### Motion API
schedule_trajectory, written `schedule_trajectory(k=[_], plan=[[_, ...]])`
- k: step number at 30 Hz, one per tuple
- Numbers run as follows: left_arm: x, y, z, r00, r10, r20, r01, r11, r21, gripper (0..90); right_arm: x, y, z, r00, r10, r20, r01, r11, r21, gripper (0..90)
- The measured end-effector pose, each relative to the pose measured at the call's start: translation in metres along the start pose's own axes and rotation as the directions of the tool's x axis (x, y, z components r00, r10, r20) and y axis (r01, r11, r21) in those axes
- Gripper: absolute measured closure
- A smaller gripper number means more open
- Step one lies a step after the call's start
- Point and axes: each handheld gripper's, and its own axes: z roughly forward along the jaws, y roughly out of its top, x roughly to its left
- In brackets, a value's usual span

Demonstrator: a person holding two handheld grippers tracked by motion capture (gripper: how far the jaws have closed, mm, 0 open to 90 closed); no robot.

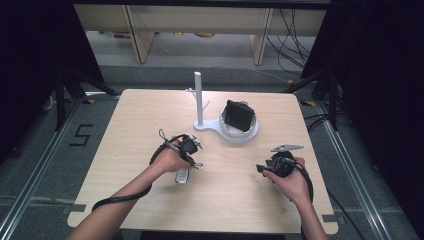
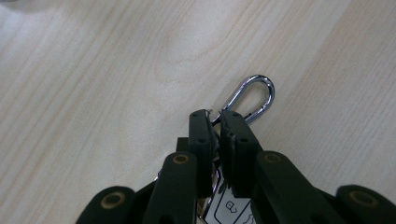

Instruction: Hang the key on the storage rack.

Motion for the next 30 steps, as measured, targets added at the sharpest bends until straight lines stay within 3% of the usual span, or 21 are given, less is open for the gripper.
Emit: schedule_trajectory(k=[2,3,4,7,11,13,17,18,23,25,26,30], plan=[[-0.001,0.0,0.0,1.0,-0.001,0.01,0.001,1.0,0.003,79.0,0.0,0.0,0.0,1.0,0.004,0.0,-0.004,1.0,0.001,51.9],[-0.001,0.0,0.0,0.9999,-0.001,0.016,0.001,1.0,0.001,77.4,-0.001,0.0,0.001,0.9999,0.005,-0.015,-0.005,1.0,0.004,51.9],[0.0,0.0,0.0,0.9996,-0.006,0.026,0.006,1.0,0.002,75.3,-0.002,-0.001,0.002,0.9982,0.005,-0.059,-0.006,1.0,-0.008,51.8],[0.001,0.0,0.0,0.999,-0.001,0.045,0.001,1.0,-0.007,69.7,-0.001,0.0,0.001,0.9987,0.011,-0.05,-0.011,1.0,0.0,51.9],[0.002,0.001,-0.001,0.9976,0.05,0.047,-0.05,0.9987,-0.002,58.2,-0.001,-0.001,0.001,0.9988,0.013,-0.047,-0.013,1.0,0.004,51.8],[0.004,0.001,-0.001,0.9967,0.066,0.047,-0.066,0.9978,0.005,55.9,0.0,-0.001,0.001,0.9984,0.017,-0.054,-0.017,1.0,0.008,51.8],[0.006,0.002,0.002,0.997,0.058,0.051,-0.06,0.9979,0.025,54.3,0.0,-0.001,0.001,0.9983,0.016,-0.056,-0.015,1.0,0.011,51.8],[0.007,0.002,0.002,0.9958,0.073,0.055,-0.076,0.9961,0.044,54.0,0.0,-0.001,0.001,0.9983,0.016,-0.056,-0.015,1.0,0.011,51.8],[0.009,0.002,0.004,0.9957,0.061,0.069,-0.066,0.9959,0.062,54.5,-0.001,-0.001,0.001,0.9982,0.02,-0.057,-0.019,1.0,0.015,51.8],[0.009,0.002,0.005,0.996,0.026,0.086,-0.031,0.9979,0.058,55.1,0.0,-0.001,0.002,0.9983,0.021,-0.054,-0.02,1.0,0.016,51.8],[0.011,0.002,0.005,0.995,0.021,0.097,-0.028,0.997,0.072,55.3,0.002,-0.002,0.003,0.9995,0.029,-0.009,-0.029,1.0,-0.011,51.8],[0.01,0.003,0.005,0.9961,-0.008,0.088,0.001,0.9966,0.083,58.1,0.001,-0.001,0.002,1.0,0.001,-0.01,-0.001,1.0,0.008,51.7]])
